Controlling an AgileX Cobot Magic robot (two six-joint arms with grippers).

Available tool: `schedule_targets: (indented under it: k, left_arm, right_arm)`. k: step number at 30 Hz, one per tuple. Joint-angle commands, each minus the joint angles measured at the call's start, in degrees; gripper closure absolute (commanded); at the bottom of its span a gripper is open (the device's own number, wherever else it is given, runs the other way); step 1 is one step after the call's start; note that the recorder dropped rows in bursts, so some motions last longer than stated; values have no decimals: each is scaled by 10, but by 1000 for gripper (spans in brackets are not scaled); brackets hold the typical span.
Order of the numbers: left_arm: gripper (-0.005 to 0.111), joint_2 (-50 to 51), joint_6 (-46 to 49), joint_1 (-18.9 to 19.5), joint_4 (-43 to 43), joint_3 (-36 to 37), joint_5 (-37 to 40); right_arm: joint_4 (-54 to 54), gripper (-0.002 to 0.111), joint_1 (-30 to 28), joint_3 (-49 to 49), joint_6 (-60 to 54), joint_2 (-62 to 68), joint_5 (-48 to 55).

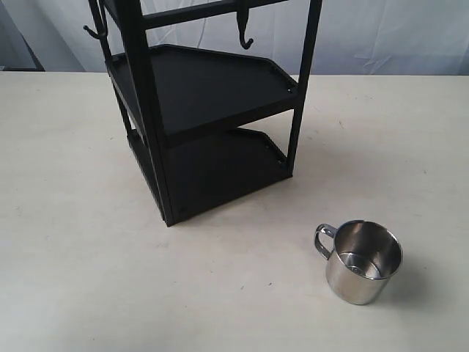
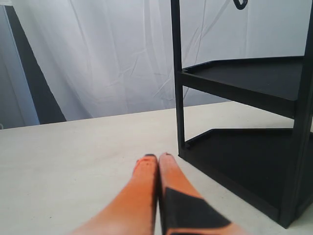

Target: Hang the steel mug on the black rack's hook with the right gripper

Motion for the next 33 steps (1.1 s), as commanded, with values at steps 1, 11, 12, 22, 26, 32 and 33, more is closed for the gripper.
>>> schedule_targets:
  k: [1, 11, 12, 22, 26, 32, 33]
  left_arm:
    - [105, -3, -1, -3, 3, 0, -3]
    - [105, -3, -1, -3, 3, 0, -3]
    - [105, -3, -1, -3, 3, 0, -3]
    - [105, -3, -1, -3, 3, 0, -3]
    - [105, -3, -1, -3, 5, 0, -3]
    - [105, -3, -1, -3, 5, 0, -3]
    - [105, -3, -1, -3, 5, 0, -3]
  right_arm:
    - [75, 108, 2, -3, 223, -2, 136]
    - [-192, 108, 2, -40, 225, -2, 282]
    - [-290, 108, 2, -64, 243, 4, 340]
    - [-394, 108, 42, -266, -10, 297, 667]
    - [-214, 108, 80, -382, -258, 457, 879]
    - [31, 108, 95, -479, -428, 644, 1044]
    - [79, 106, 95, -479, -463, 665, 1043]
